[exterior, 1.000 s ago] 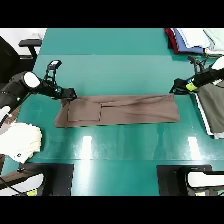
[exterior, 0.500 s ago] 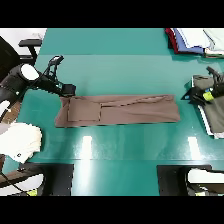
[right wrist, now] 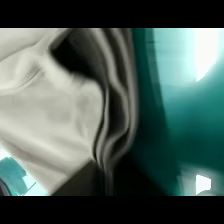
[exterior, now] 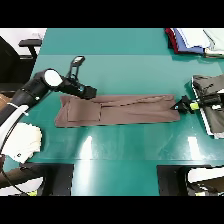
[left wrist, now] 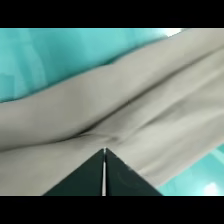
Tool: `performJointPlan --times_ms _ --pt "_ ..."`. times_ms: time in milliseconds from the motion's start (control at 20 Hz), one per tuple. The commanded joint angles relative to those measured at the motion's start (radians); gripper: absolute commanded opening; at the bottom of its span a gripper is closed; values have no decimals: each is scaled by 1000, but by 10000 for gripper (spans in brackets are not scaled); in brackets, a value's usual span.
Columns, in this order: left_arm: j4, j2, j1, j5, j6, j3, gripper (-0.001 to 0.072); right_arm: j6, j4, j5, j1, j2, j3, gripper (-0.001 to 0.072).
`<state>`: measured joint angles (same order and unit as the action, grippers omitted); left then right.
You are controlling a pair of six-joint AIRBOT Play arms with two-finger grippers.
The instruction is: Fold the shirts.
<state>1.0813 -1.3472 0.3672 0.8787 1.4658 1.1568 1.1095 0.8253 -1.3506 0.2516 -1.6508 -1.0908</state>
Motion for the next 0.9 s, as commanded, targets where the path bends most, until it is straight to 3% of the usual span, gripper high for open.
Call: performJointPlan --times_ms 0,100,400,850 --pt "-48 -68 87 -79 19 11 25 -45 -49 8 -58 -5 -23 17" --pt "-51 -147 118 -68 19 71 25 -33 -48 -45 -72 49 -89 16" --pt "-70 -386 203 -29 19 278 26 142 -50 -63 -228 266 -317 16" --pt "-69 -468 215 -23 20 315 25 222 -51 -53 -511 317 -537 17"
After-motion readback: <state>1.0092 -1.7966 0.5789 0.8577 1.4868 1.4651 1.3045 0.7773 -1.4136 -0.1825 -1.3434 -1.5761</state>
